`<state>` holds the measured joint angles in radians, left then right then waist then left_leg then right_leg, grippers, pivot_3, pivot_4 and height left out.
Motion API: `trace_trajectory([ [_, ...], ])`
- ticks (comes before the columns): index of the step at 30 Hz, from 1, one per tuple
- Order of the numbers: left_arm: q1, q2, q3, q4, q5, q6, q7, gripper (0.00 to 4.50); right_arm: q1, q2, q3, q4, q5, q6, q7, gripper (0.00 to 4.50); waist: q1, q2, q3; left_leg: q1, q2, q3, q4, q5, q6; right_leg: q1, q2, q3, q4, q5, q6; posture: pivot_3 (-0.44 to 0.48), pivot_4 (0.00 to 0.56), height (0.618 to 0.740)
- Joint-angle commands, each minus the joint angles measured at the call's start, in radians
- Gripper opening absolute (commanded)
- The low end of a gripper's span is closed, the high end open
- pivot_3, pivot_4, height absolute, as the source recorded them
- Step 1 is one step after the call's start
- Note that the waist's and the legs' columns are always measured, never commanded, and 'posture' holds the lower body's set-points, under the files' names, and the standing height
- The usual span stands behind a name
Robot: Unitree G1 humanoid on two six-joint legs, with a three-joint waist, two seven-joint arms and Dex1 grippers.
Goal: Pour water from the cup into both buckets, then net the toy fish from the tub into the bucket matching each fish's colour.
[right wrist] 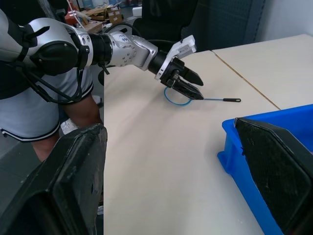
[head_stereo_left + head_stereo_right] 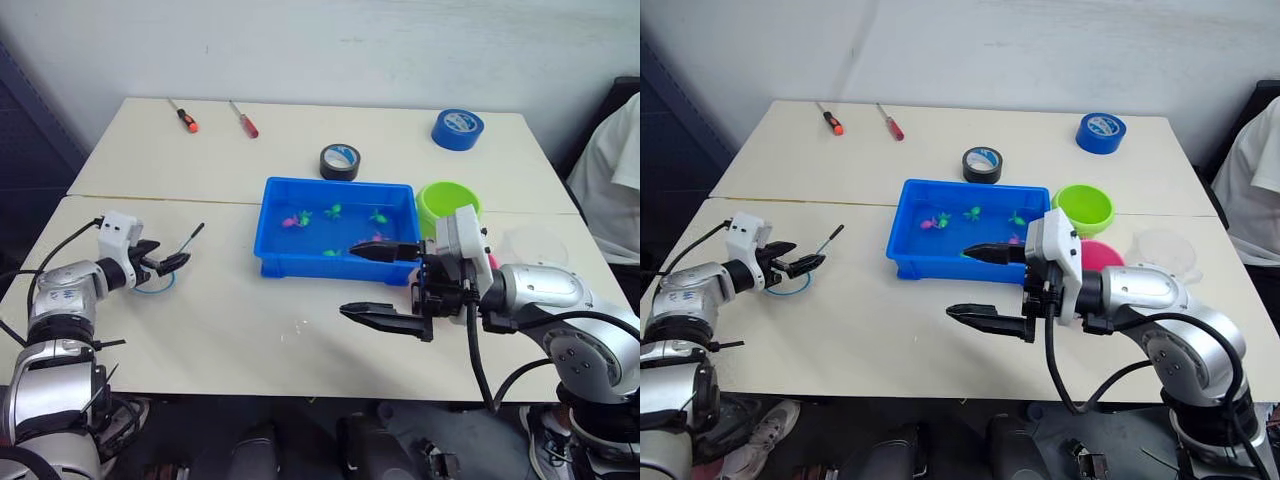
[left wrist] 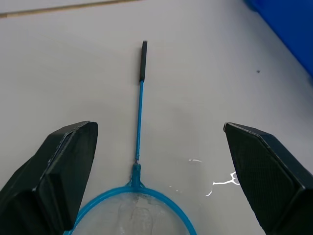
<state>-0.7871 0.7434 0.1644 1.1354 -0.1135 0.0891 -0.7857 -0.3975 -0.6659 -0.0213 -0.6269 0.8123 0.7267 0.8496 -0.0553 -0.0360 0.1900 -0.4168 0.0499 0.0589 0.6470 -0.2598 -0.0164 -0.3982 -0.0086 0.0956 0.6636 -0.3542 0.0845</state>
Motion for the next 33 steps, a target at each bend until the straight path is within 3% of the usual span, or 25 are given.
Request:
trace_trajectory([
  [1, -0.031, -0.010, -0.029, 0.062, 0.050, -0.032, 0.046, 4.50, 0.013, -0.013, -0.037, -0.051, 0.013, -0.012, -0.031, 4.41, 0.003, 0.000, 0.000, 0.000, 0.000, -0.001, 0.000, 0.000, 0.000, 0.000, 0.000, -0.001, 0.000, 0.000, 0.000, 0.000, 0.150, 0.734],
  [7, -0.057, -0.028, -0.045, 0.118, 0.089, -0.042, 0.082, 4.50, 0.022, -0.014, -0.044, -0.071, 0.033, -0.004, -0.078, 4.41, 0.005, -0.001, 0.000, -0.003, -0.001, -0.004, 0.002, 0.000, 0.000, -0.001, -0.001, -0.005, 0.001, 0.000, 0.000, 0.000, 0.150, 0.734],
  [8, -0.062, -0.030, -0.044, 0.122, 0.091, -0.041, 0.084, 4.08, 0.022, -0.014, -0.045, -0.072, 0.037, -0.003, -0.083, 4.50, 0.005, -0.001, 0.000, -0.003, -0.001, -0.004, 0.002, 0.001, 0.000, -0.001, -0.001, -0.006, 0.002, 0.000, 0.000, 0.000, 0.150, 0.734],
  [10, -0.071, -0.032, -0.047, 0.126, 0.096, -0.041, 0.087, 3.78, 0.023, -0.014, -0.048, -0.074, 0.043, -0.001, -0.093, 4.50, 0.006, -0.001, 0.000, -0.003, -0.001, -0.005, 0.002, 0.001, 0.000, -0.001, -0.001, -0.006, 0.002, 0.000, 0.000, 0.000, 0.150, 0.734],
  [19, -0.099, -0.032, -0.056, 0.147, 0.123, -0.052, 0.100, 0.07, 0.023, -0.017, -0.046, -0.071, 0.057, -0.002, -0.121, 4.50, 0.011, -0.001, 0.000, -0.003, -0.001, -0.005, 0.003, 0.002, 0.000, -0.001, -0.001, -0.008, 0.004, 0.000, 0.000, 0.000, 0.150, 0.734],
  [29, -0.096, -0.034, -0.059, 0.150, 0.134, -0.052, 0.085, 0.03, 0.028, -0.022, -0.046, -0.072, 0.058, -0.001, -0.134, 4.50, 0.014, -0.001, -0.001, -0.003, -0.001, -0.005, 0.003, 0.002, 0.000, -0.001, -0.001, -0.008, 0.005, 0.000, 0.000, 0.000, 0.150, 0.734],
  [33, -0.129, 0.017, -0.022, 0.120, 0.105, -0.087, 0.100, 0.03, 0.024, -0.022, -0.045, -0.066, 0.055, -0.003, -0.134, 4.50, 0.015, -0.001, -0.001, -0.003, -0.001, -0.005, 0.003, 0.002, 0.000, -0.002, -0.001, -0.008, 0.008, 0.000, 0.000, 0.000, 0.150, 0.734],
])
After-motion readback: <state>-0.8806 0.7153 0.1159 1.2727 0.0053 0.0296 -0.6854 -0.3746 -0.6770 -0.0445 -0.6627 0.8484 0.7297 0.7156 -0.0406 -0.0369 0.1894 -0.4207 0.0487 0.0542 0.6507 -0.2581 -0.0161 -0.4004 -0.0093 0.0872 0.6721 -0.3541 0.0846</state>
